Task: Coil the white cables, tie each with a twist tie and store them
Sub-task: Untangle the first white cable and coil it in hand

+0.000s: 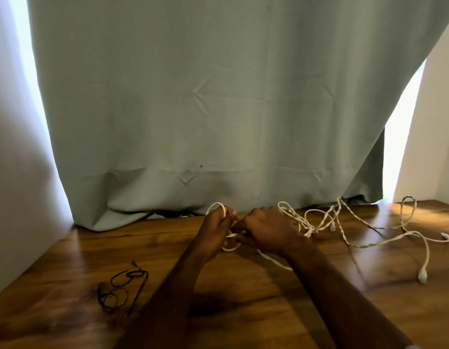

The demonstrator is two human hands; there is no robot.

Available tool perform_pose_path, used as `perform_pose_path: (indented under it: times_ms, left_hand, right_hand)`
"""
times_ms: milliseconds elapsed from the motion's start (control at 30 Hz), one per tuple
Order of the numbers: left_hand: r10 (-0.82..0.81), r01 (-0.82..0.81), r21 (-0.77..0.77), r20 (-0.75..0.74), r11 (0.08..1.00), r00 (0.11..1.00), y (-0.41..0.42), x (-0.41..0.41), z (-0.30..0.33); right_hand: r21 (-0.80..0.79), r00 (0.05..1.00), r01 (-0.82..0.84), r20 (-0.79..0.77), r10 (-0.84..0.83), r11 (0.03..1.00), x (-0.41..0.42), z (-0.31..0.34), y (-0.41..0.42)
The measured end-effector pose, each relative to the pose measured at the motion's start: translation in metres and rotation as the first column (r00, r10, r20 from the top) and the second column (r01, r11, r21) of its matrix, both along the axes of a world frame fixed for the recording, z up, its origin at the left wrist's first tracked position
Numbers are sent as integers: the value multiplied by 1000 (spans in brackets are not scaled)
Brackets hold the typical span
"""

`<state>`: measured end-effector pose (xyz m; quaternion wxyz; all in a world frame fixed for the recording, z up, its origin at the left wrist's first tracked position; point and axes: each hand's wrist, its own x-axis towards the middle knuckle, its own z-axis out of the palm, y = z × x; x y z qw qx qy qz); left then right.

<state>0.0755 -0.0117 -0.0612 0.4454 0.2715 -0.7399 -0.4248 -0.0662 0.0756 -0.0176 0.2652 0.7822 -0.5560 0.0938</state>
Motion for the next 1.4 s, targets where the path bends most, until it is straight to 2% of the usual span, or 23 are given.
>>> perform_pose_path:
  times_ms: [100,167,200,267,333,433,533,600,633,767,833,967,1033,1167,1400]
  left_hand:
    - [-34,27,70,100,997,994,9,-1,3]
    - [-152,123,192,145,974,978,12,0,6]
    - [-243,202,277,122,939,962,11,1,8]
    - [-427,386,436,-4,813,904,9,7,12]
    - [-570,567,507,-170,649,804,5,16,15]
    - [-685,720,531,-316,447,657,3,23,16]
    - [-755,817,472,-386,332,530,6,24,18]
    - [-767,876,394,-457,280,450,7,26,19]
    - [-746,873,380,-475,306,467,6,25,19]
    - [-549,718,419,-463,557,696,12,14,18]
    - [-470,654,460,-458,601,754,16,6,16]
    - [-426,675,490,-530,552,733,18,2,14]
    - [-389,674,483,-565,559,728,18,2,14]
    - [-303,646,485,-608,590,734,16,0,12]
    - [-274,752,501,-721,428,636,13,8,14]
  right_hand:
    - [-95,999,52,0,-52,994,-7,7,0]
    - [-182,999,42,-18,-46,982,-14,6,-3]
    - [-229,999,30,-34,-39,973,-17,3,-5]
    - [-260,999,-38,7,41,965,-20,-2,-6]
    - [-195,966,-133,193,171,972,-20,-4,-7]
    - [-148,794,-249,534,289,957,-15,-3,-9]
    - [-91,631,-373,704,325,923,-8,3,-3]
    - [-45,580,-418,756,305,907,-8,9,2]
    - [-36,566,-408,774,284,912,-10,10,2]
    - [-113,502,-298,826,256,948,-8,1,-4]
    - [-150,462,-253,849,256,956,-6,-5,-9]
    - [-146,352,-224,910,220,964,-7,-9,-15]
    - [-150,307,-241,926,222,959,-8,-11,-16]
    - [-115,370,-242,907,202,963,-11,-18,-16]
    - [-161,469,-154,857,215,975,-1,-17,-16]
